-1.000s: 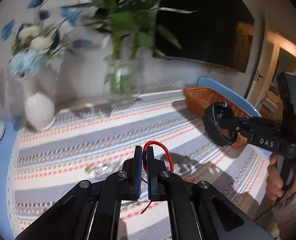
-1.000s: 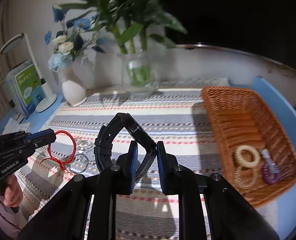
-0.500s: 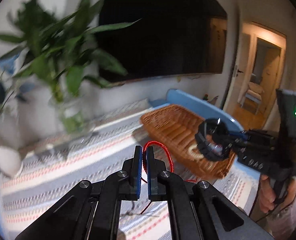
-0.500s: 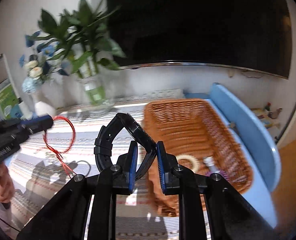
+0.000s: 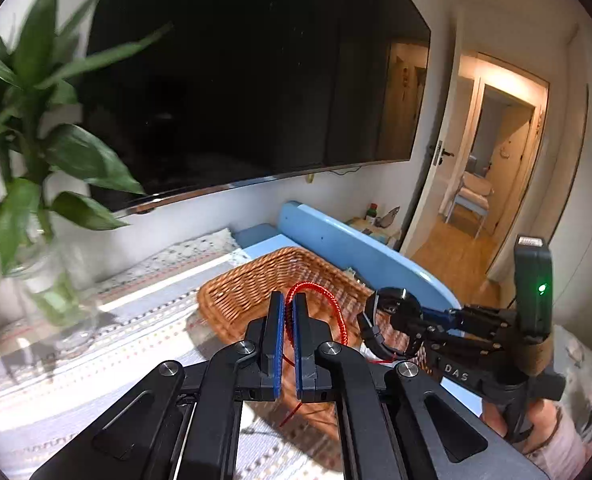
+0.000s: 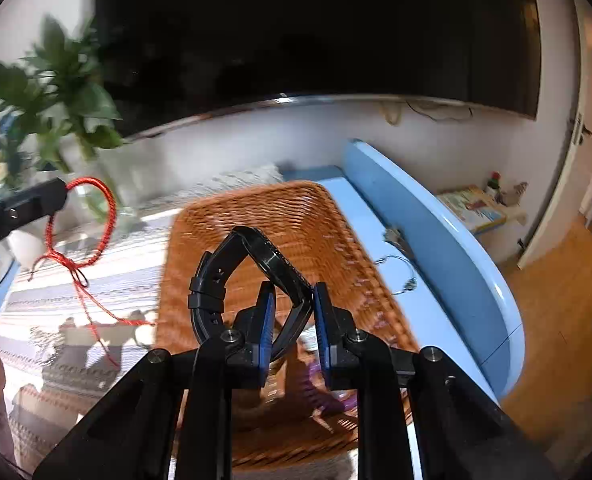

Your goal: Organize jewelry

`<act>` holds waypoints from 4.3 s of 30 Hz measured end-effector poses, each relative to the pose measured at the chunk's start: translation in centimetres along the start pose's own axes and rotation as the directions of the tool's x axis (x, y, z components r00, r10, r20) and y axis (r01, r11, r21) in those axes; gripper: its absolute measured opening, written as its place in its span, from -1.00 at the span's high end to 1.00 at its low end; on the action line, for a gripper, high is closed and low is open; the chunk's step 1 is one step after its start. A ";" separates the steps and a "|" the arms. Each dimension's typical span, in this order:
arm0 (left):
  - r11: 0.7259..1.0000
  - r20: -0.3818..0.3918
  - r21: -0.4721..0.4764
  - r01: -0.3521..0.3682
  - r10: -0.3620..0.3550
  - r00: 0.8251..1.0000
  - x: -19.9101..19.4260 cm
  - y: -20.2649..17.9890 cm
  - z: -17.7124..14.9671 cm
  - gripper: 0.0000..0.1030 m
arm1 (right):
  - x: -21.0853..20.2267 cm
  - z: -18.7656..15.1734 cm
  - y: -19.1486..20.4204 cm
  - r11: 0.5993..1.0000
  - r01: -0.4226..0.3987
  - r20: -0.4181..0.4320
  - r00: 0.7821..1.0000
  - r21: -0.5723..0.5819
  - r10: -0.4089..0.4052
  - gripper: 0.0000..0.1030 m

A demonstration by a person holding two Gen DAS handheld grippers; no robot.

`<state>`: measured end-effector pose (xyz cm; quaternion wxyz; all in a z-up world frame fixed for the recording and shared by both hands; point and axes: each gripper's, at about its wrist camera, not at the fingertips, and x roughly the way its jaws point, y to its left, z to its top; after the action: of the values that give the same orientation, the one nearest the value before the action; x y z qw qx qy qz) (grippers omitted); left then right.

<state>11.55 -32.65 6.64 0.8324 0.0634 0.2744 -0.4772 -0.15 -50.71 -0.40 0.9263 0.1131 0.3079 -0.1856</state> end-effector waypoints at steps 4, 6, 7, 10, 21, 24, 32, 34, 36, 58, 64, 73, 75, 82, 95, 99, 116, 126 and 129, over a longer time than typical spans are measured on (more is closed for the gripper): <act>1.000 -0.029 -0.017 0.013 -0.014 0.999 4.0 0.3 0.7 0.93 | 2.6 1.1 -2.3 0.998 0.022 -0.047 0.999 0.052 -0.020 0.60; 1.000 -0.056 -0.022 0.017 -0.018 0.998 6.1 0.5 0.5 0.93 | 4.2 1.6 -3.1 0.997 0.022 -0.077 0.997 0.069 -0.017 0.60; 1.000 -0.079 -0.020 0.012 -0.013 0.997 7.4 0.6 0.1 0.93 | 4.9 1.6 -3.3 0.997 0.024 -0.092 0.996 0.072 -0.018 0.60; 1.000 -0.148 0.002 -0.014 0.015 0.989 10.6 0.6 -1.2 0.93 | 7.1 1.6 -3.1 0.997 0.030 -0.152 0.988 0.068 -0.019 0.59; 0.993 -0.281 0.101 -0.053 0.079 0.956 15.4 -1.0 -3.2 0.87 | 10.2 2.2 -2.1 0.998 0.061 -0.254 0.966 0.024 -0.053 0.51; 0.998 -0.285 0.057 -0.035 0.050 0.957 14.4 -0.5 -2.8 0.65 | 8.9 2.6 -2.7 0.998 0.030 -0.225 0.974 0.064 -0.015 0.35; 0.999 -0.221 0.015 -0.028 0.031 0.975 7.9 -0.2 -2.1 0.13 | 4.1 2.6 -1.9 0.997 -0.001 -0.139 0.990 0.074 0.011 0.28; 1.000 -0.215 -0.004 -0.016 0.015 0.977 5.8 0.0 -2.4 0.13 | 3.1 2.4 -1.3 0.997 -0.012 -0.132 0.991 0.075 0.022 0.27; 1.000 -0.207 -0.007 -0.019 0.017 0.978 3.7 0.2 -2.8 0.13 | 2.0 2.1 -0.5 0.997 -0.036 -0.112 0.993 0.068 0.044 0.27; 0.941 0.022 -0.181 -0.286 0.295 0.955 -24.4 14.3 -14.6 0.13 | -4.8 -1.1 18.2 0.927 -0.322 -0.072 0.947 -0.194 0.314 0.18; 0.901 -0.100 -0.307 -0.306 0.290 0.952 -22.0 19.7 -16.5 0.14 | -2.3 -3.5 24.0 0.894 -0.372 -0.170 0.926 -0.251 0.338 0.18; 0.875 -0.213 -0.439 -0.204 0.119 0.970 -16.3 22.8 -19.6 0.31 | 2.7 -4.6 27.4 0.872 -0.449 -0.292 0.875 -0.193 0.386 0.18; 0.870 -0.212 -0.455 -0.191 0.102 0.972 -15.8 22.6 -20.0 0.31 | 3.8 -5.0 27.9 0.871 -0.453 -0.315 0.868 -0.190 0.383 0.18; 0.799 -0.191 -0.580 -0.160 0.058 0.980 -14.3 24.0 -21.2 0.31 | 7.1 -6.2 30.0 0.870 -0.448 -0.359 0.862 -0.206 0.359 0.23; 0.769 -0.156 -0.633 -0.089 -0.014 0.988 -13.2 24.4 -22.1 0.32 | 9.1 -8.2 31.5 0.845 -0.464 -0.370 0.859 -0.265 0.355 0.36; 0.784 -0.210 -0.606 -0.135 0.007 0.978 -12.1 24.0 -22.1 0.42 | 8.9 -8.6 32.1 0.843 -0.438 -0.350 0.878 -0.313 0.327 0.36; 0.831 -0.262 -0.492 -0.261 0.145 0.954 -11.3 22.4 -21.3 0.83 | 7.8 -9.9 34.1 0.813 -0.341 -0.271 0.934 -0.472 0.234 0.86; 0.817 -0.091 -0.553 -0.164 0.136 0.986 -15.3 23.2 -20.7 0.83 | 6.9 -8.4 31.4 0.835 -0.435 -0.248 0.897 -0.336 0.367 0.86; 0.821 -0.045 -0.560 -0.115 0.109 0.993 -16.2 23.0 -20.5 0.83 | 6.7 -8.0 30.7 0.835 -0.462 -0.241 0.883 -0.300 0.402 0.86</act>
<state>16.14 -0.43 -5.86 0.8393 -0.1654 0.4028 -0.3256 13.28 -22.13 -7.81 0.9198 0.0293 0.3793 0.0967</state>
